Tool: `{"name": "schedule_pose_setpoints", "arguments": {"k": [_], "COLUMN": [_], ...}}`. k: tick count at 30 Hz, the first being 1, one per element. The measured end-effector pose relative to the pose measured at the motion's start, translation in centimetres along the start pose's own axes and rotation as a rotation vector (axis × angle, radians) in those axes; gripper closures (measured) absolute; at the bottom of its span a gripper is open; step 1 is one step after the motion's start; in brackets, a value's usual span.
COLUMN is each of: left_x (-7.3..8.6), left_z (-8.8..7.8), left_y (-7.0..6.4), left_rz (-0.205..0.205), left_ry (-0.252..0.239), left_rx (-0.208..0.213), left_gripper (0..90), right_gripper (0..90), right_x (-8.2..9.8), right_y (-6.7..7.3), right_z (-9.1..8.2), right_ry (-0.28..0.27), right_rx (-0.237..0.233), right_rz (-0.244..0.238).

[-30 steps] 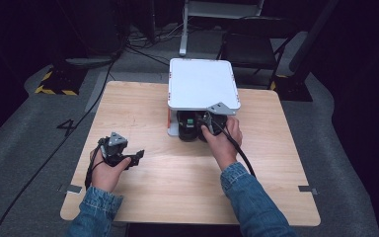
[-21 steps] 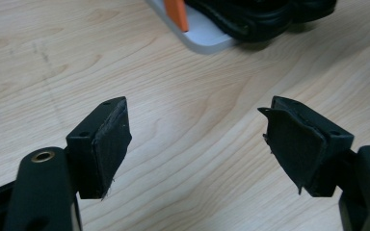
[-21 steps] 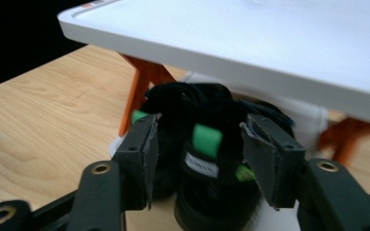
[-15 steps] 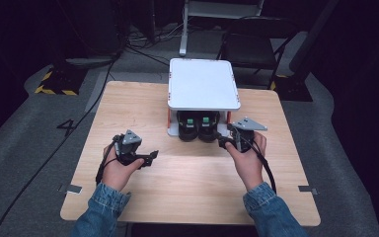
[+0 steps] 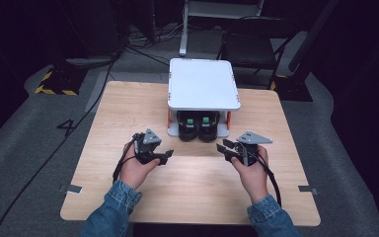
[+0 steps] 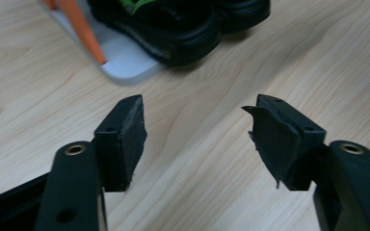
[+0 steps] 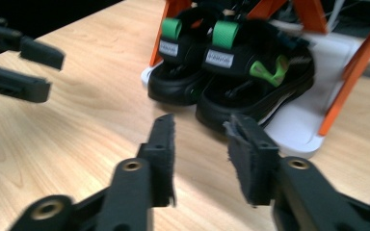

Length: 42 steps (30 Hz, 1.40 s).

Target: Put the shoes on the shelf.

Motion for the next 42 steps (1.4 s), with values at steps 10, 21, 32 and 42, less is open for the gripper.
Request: {"name": "schedule_pose_setpoints", "arguments": {"k": [10,21,32,42], "left_x": [-0.7,-1.8,-2.6,-3.3], "left_z": [3.2,6.8,9.0,10.6], "left_y": [-0.3,-0.1,0.9,2.7], "left_rz": [-0.008,-0.008,0.007,-0.030], "left_ry": [0.018,0.027,0.058,0.057], "left_rx": [0.061,0.110,0.060,0.043], "left_gripper": [72.2,82.0,85.8,84.1], "right_gripper": [80.2,84.4,90.0,89.8], "right_x": [1.2,2.2,1.9,1.3], "right_y": [-0.3,-1.5,-3.0,-4.3], "right_z": [3.1,6.7,8.3,10.1], "right_ry": [0.023,0.060,0.073,0.052], "right_rx": [-0.023,-0.010,0.038,0.071], "right_rz": [0.035,0.065,0.039,0.047]}}
Point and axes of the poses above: each handheld gripper's, and its own axes: z roughly forward along the jaws, x roughly out of its underside, y roughly to its left, the point moved 9 cm from there along z, roughly forward along the jaws, and after that the axes turned 2 degrees about -y, right-handed, at the moved point
